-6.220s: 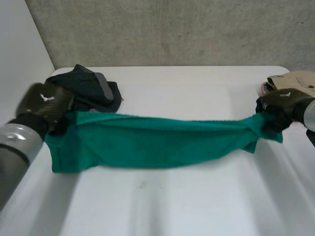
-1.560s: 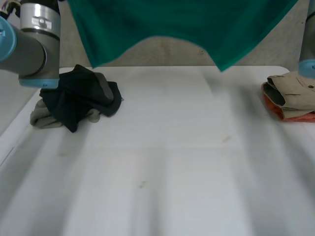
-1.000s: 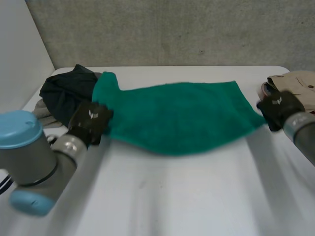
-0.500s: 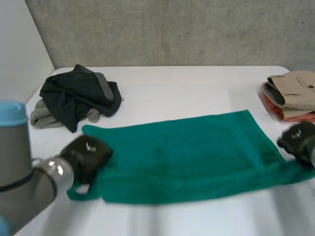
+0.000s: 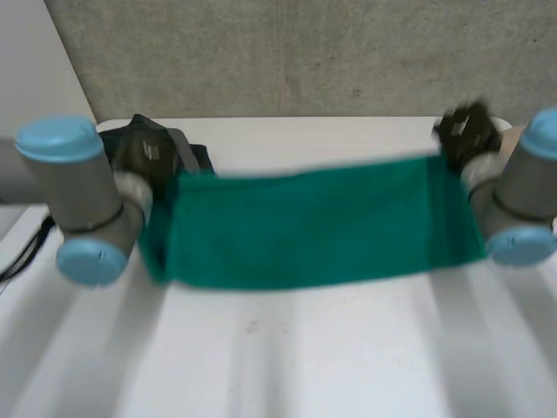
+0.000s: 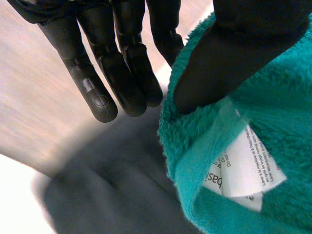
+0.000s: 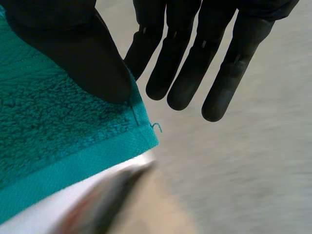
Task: Fold the laundry.
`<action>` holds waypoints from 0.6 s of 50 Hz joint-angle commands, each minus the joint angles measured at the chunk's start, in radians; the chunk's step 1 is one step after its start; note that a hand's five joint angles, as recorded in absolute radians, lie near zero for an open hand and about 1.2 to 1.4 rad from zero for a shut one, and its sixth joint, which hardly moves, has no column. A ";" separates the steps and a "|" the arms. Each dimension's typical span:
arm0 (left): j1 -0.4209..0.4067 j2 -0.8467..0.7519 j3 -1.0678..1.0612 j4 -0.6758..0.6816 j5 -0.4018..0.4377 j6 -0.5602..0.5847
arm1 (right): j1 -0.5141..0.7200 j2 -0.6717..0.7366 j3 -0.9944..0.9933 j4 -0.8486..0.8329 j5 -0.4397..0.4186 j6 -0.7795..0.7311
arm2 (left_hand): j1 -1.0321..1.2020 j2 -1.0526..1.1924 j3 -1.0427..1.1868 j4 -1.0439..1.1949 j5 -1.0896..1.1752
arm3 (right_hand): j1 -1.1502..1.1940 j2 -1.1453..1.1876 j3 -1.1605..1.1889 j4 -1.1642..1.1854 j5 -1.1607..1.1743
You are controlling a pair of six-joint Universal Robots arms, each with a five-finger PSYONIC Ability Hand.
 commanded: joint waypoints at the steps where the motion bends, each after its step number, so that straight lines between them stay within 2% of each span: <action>1: 0.025 0.085 0.256 0.503 0.062 -0.010 | -0.011 -0.153 -0.242 -0.249 0.105 0.216 | 0.242 0.192 0.198 0.191 0.209 | 0.266 0.218 0.203 0.198 0.220; 2: 0.033 0.105 0.285 0.604 0.086 -0.016 | -0.013 -0.167 -0.250 -0.273 0.108 0.232 | 0.242 0.192 0.198 0.191 0.209 | 0.266 0.218 0.203 0.198 0.220; 4: 0.035 0.108 0.306 0.644 0.099 -0.025 | -0.014 -0.187 -0.262 -0.308 0.114 0.246 | 0.242 0.192 0.198 0.191 0.209 | 0.266 0.218 0.203 0.198 0.220; 9: 0.044 0.109 0.322 0.557 0.103 -0.088 | -0.016 -0.204 -0.258 -0.275 0.096 0.249 | 0.242 0.192 0.198 0.191 0.209 | 0.266 0.218 0.203 0.198 0.220; 13: 0.044 0.106 0.253 0.479 0.105 -0.131 | -0.014 -0.201 -0.211 -0.218 0.062 0.256 | 0.242 0.192 0.198 0.191 0.209 | 0.266 0.218 0.203 0.198 0.220; 24: 0.025 0.079 -0.048 0.520 0.143 -0.143 | -0.019 -0.164 -0.004 -0.192 -0.015 0.261 | 0.242 0.192 0.198 0.191 0.209 | 0.266 0.218 0.203 0.198 0.220; 30: -0.030 -0.007 -0.181 0.506 0.196 -0.138 | -0.021 -0.118 0.104 -0.124 -0.041 0.246 | 0.242 0.192 0.198 0.191 0.209 | 0.266 0.218 0.203 0.198 0.220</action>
